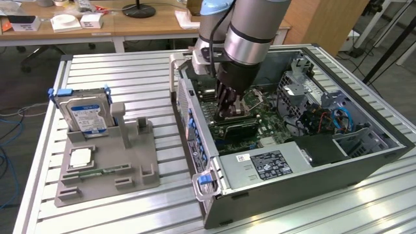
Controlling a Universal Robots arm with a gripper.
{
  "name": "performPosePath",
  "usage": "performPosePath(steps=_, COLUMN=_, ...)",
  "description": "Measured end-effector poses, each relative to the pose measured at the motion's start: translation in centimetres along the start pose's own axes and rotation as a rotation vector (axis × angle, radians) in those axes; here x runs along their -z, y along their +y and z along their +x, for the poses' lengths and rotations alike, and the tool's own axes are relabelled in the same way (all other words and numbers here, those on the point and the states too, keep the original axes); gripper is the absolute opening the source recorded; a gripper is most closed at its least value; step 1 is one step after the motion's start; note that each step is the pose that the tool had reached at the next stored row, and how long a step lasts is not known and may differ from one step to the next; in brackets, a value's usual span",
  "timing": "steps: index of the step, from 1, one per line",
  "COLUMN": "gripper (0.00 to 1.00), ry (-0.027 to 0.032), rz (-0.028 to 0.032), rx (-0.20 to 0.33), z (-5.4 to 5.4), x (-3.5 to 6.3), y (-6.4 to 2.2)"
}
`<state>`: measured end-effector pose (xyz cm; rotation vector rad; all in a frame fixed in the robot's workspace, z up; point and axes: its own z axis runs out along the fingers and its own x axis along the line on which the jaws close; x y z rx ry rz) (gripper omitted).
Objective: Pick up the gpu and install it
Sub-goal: 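Press down on the gpu until it lock into place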
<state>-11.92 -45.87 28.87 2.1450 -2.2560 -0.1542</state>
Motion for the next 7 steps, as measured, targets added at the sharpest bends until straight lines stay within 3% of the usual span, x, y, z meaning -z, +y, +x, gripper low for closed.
performPosePath(steps=7, gripper=0.11, ry=0.0001, rz=0.0, rx=0.0, z=0.0, x=0.01, y=0.0)
